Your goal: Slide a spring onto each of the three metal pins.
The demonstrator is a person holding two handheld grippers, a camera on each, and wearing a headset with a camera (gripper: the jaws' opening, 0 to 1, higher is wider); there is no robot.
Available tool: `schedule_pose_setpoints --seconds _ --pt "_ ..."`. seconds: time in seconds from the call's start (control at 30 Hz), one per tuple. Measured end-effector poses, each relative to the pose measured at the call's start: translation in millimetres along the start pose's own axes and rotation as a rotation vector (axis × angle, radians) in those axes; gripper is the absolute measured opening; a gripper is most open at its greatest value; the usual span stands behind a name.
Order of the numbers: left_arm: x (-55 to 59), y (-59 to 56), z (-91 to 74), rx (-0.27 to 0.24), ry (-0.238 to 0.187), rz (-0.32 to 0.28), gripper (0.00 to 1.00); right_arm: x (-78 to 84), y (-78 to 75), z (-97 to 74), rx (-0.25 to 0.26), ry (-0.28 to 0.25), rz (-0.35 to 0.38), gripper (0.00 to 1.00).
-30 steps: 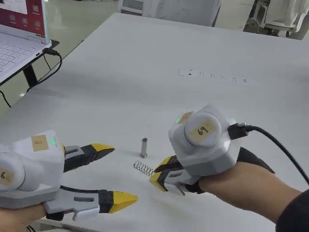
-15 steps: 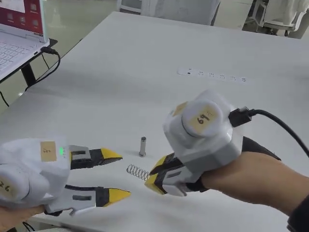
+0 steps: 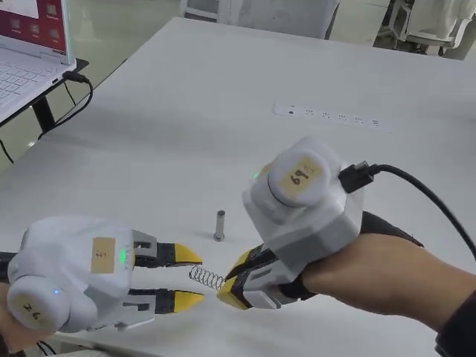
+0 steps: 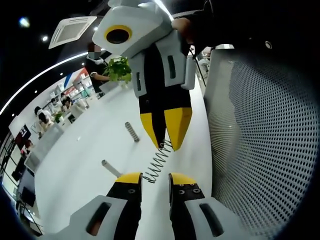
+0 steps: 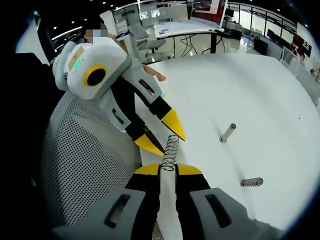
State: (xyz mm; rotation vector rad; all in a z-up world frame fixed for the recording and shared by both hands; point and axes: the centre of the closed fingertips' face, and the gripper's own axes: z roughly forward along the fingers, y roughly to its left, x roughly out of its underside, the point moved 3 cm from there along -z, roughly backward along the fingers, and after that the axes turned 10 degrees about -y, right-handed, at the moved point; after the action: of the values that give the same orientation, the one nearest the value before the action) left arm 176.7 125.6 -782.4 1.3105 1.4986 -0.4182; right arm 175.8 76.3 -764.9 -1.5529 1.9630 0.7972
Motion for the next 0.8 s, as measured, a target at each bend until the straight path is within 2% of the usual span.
schedule_pose_setpoints --seconds 0.2,0.37,0.5,0.53,0.6,0.63,0.73,0.8 --pt "-0.2 3.2 0.4 -0.01 -0.001 0.01 0.05 -0.1 2.0 -0.9 -0.011 0.002 0.026 0.08" --pt "0.0 5.6 0.8 -0.025 -0.01 -0.025 0.04 -5.8 0.6 -3.9 0.003 -0.021 0.027 0.08" --pt "-0.4 10.1 0.0 -0.053 -0.036 -0.11 0.03 -14.4 -1.6 -7.7 0.019 -0.062 0.02 0.09" --pt "-1.2 10.4 -0.2 -0.063 -0.046 -0.149 0.03 -17.1 -2.2 -8.6 0.025 -0.077 0.016 0.09" --pt "-1.2 10.3 -1.0 -0.057 -0.063 -0.223 0.02 -20.3 -3.7 -9.8 0.034 -0.094 0.01 0.08" --pt "-0.8 10.7 -1.2 -0.057 -0.069 -0.241 0.02 -21.8 -3.9 -10.2 0.036 -0.1 0.006 0.08" --pt "0.5 8.7 -2.1 -0.048 -0.091 -0.371 0.02 -24.1 -4.7 -10.4 0.041 -0.108 -0.001 0.08" --pt "0.3 8.1 -2.0 -0.045 -0.102 -0.396 0.02 -25.4 -4.2 -9.8 0.038 -0.113 -0.007 0.08"
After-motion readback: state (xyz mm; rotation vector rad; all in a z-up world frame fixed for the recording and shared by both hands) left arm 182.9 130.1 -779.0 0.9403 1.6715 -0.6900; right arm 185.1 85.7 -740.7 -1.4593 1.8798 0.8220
